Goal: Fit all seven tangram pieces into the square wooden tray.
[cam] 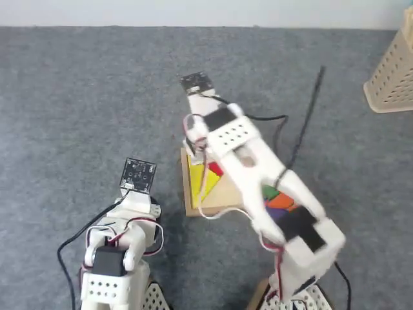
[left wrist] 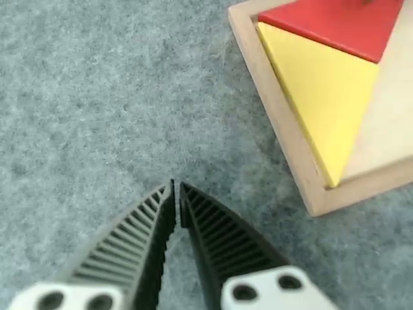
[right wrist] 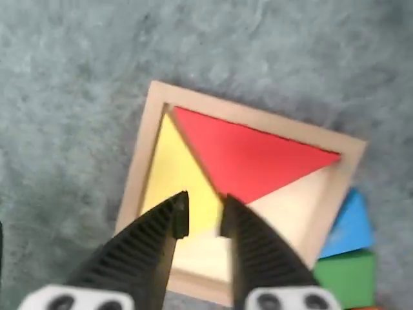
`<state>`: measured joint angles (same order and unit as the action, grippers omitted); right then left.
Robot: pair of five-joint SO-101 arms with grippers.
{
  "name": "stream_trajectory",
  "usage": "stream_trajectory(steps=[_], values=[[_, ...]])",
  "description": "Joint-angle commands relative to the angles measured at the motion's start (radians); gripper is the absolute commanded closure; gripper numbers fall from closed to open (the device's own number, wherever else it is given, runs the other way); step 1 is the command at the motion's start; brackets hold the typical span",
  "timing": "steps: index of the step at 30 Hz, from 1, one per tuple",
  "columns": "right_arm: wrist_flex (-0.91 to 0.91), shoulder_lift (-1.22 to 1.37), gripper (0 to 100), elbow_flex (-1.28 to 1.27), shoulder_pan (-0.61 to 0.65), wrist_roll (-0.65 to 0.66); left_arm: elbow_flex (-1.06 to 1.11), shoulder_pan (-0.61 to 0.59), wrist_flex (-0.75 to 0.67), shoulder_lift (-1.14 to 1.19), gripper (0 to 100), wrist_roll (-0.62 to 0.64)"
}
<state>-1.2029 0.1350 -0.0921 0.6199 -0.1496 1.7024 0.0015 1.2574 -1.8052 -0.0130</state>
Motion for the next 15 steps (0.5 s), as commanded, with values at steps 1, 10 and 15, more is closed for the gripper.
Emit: stream_trajectory(steps=[1, 10, 15], values=[[0.145, -0.208, 99.1, -0.201, -0.044, 0.087, -0.018, -0.006, 0.006, -0.02, 99, 0.006], [0.005, -0.401, 89.0, -0.388, -0.225, 0.224, -0.018, -0.006, 0.006, -0.02, 99, 0.006], [-0.104, -0.38, 85.3, -0.387, -0.404, 0.327, -0.018, -0.006, 0.006, -0.02, 99, 0.006]])
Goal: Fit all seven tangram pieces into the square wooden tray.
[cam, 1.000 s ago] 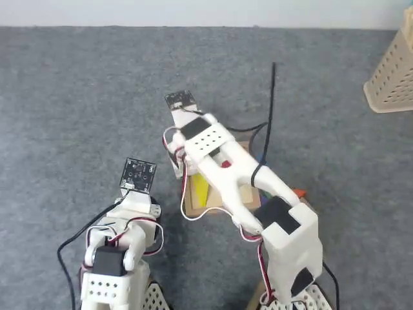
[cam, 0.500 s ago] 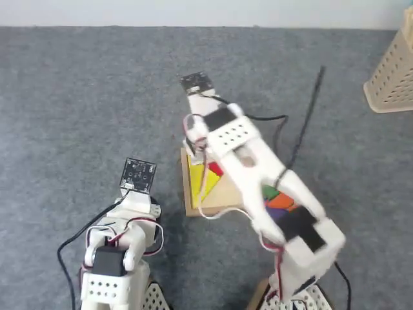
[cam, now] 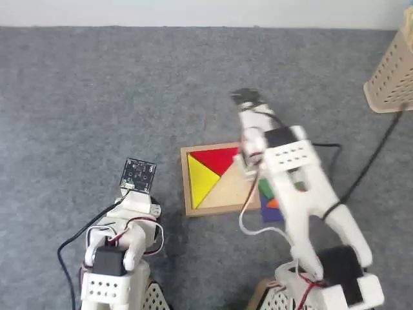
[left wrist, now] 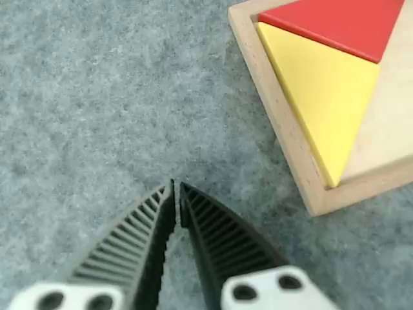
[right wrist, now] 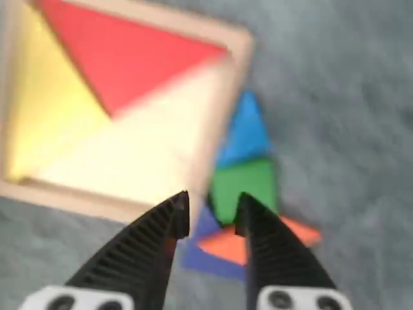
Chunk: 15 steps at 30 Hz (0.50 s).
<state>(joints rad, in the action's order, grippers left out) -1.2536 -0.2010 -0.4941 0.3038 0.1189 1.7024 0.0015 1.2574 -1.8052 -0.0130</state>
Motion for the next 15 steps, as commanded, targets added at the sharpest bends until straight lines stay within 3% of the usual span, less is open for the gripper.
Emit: stream_trajectory(steps=[1, 7, 11, 15], values=[[-0.061, -0.045, 85.2, 0.003, -0.114, 0.074, -0.018, -0.006, 0.006, -0.02, 99, 0.006], [-0.059, -0.071, 85.0, -0.114, -0.182, 0.124, -0.018, -0.006, 0.006, -0.02, 99, 0.006], [-0.027, -0.105, 85.0, -0.213, -0.145, 0.333, -0.018, -0.006, 0.006, -0.02, 99, 0.006], [0.001, -0.117, 83.3, -0.244, -0.131, 0.384, -0.018, -0.006, 0.006, -0.02, 99, 0.006]])
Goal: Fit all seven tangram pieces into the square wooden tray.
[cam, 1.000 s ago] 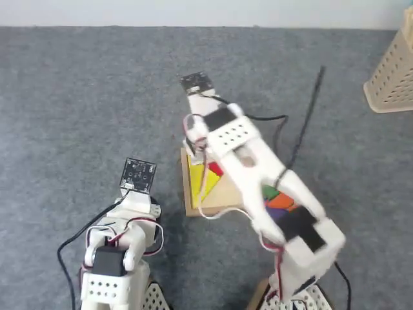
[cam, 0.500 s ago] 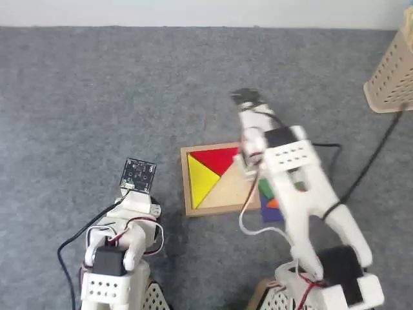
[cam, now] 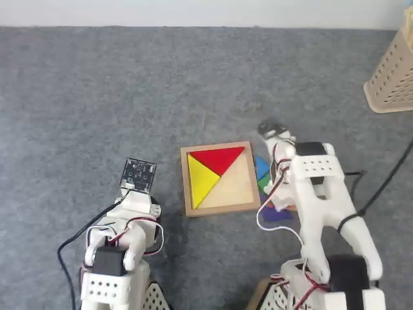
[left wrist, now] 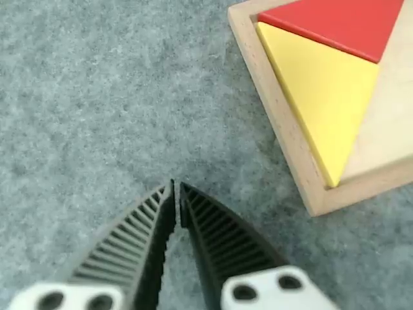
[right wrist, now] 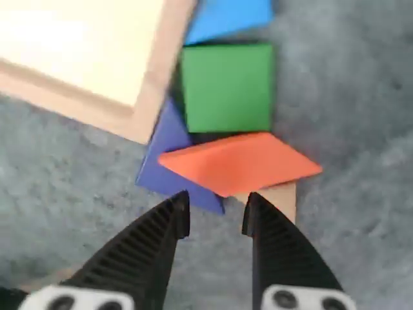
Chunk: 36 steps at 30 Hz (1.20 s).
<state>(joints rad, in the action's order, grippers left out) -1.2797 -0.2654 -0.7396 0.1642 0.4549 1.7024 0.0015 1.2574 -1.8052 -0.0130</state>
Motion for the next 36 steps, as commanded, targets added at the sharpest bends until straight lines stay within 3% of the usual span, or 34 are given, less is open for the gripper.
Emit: stream_trajectory(steps=[1, 6, 12, 21, 29, 36], values=[[0.03, -0.045, 81.3, 0.002, 0.007, 0.06, -0.018, -0.006, 0.006, -0.02, 99, 0.006], [0.058, 0.082, 71.5, 0.006, 0.007, 0.107, -0.018, -0.006, 0.006, -0.02, 99, 0.006], [0.125, 0.28, 77.2, 0.097, -0.024, 0.087, -0.018, -0.006, 0.006, -0.02, 99, 0.006], [0.117, 0.444, 90.4, 0.379, -0.268, -0.144, -0.018, -0.006, 0.006, -0.02, 99, 0.006], [0.013, 0.503, 90.2, 0.525, -0.263, -0.201, -0.018, -0.006, 0.006, -0.02, 99, 0.006], [-0.127, 0.503, 77.3, 0.73, -0.229, -0.152, -0.018, -0.006, 0.006, -0.02, 99, 0.006]])
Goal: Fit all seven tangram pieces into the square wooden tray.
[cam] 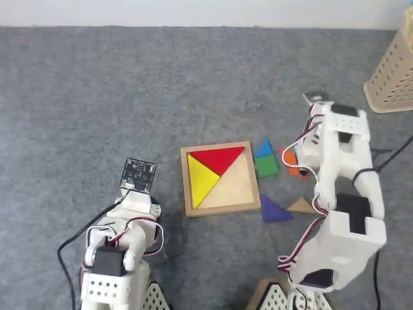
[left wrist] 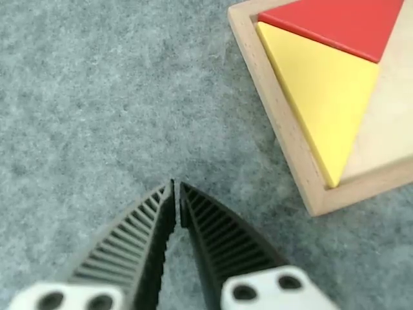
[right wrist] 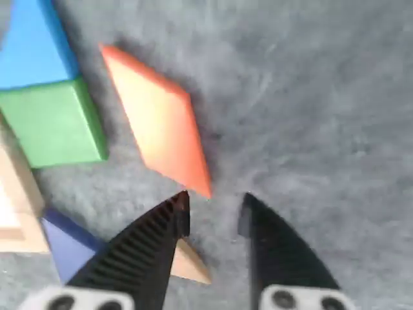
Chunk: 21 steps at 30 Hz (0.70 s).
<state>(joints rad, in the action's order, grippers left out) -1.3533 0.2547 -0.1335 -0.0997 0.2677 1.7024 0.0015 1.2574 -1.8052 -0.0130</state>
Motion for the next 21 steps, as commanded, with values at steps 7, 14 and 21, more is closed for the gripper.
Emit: stream_trajectory(steps=[7, 14, 21], values=[[-0.041, 0.012, 73.8, 0.146, 0.206, 0.005, -0.018, -0.006, 0.006, -0.02, 99, 0.006], [0.012, 0.133, 73.8, 0.15, 0.214, -0.015, -0.018, -0.006, 0.006, -0.02, 99, 0.006], [0.039, 0.17, 73.8, 0.15, 0.2, -0.014, -0.018, -0.006, 0.006, -0.02, 99, 0.006]])
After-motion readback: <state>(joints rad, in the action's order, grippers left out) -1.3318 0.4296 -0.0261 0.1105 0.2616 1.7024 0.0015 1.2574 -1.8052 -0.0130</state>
